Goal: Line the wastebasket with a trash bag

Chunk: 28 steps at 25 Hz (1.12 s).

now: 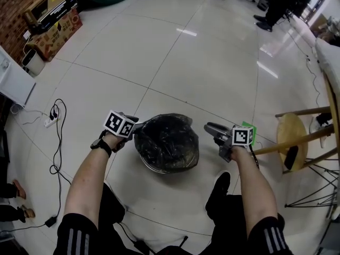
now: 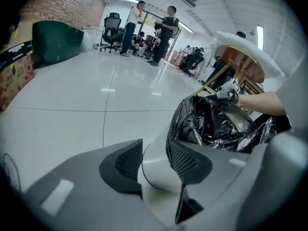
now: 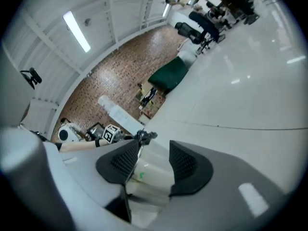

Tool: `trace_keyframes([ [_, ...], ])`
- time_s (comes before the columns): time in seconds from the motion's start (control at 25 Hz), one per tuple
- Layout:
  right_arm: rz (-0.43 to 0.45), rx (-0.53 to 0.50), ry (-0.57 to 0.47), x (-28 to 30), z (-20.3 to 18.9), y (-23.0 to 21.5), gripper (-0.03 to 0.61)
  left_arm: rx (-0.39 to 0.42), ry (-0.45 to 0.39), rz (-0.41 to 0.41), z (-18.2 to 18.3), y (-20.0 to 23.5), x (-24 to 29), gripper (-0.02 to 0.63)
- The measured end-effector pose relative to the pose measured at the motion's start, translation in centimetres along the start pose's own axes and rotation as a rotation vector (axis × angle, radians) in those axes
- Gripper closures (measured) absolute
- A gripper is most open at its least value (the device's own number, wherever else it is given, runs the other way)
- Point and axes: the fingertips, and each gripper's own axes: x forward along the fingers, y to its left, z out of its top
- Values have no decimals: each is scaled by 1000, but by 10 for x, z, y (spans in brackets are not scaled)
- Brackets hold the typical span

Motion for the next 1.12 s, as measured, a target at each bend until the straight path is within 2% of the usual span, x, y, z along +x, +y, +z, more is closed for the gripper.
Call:
trace_keyframes([
  [0.08,0,-48,-40,-7,13,18,364,6,-3,10,1,1,-1,446],
  [0.24,-37,-229,112,14,-1,68,302,3,-10,22,1,1,-1,446],
  [0.4,-240,-392,276,32,-31,66,313,11,-11,33,0,1,-4,446],
  [0.48,-318,-436,312,33,-40,54,392,9,-18,41,-1,1,-5,446],
  [0.56,-318,-382,263,30,-39,48,574,2,-26,42,-1,1,-6,446],
  [0.64,-307,-280,170,21,-28,41,574,-5,-29,35,-2,0,-6,446],
  [0.76,-369,-177,101,3,-22,13,574,-16,-23,26,-7,-2,-6,446],
  [0.92,-428,-133,144,-4,-47,-21,574,-31,-8,10,-19,-1,-4,443],
  [1.12,-370,-83,195,12,-91,-21,572,-53,0,-9,-38,-3,-4,442],
])
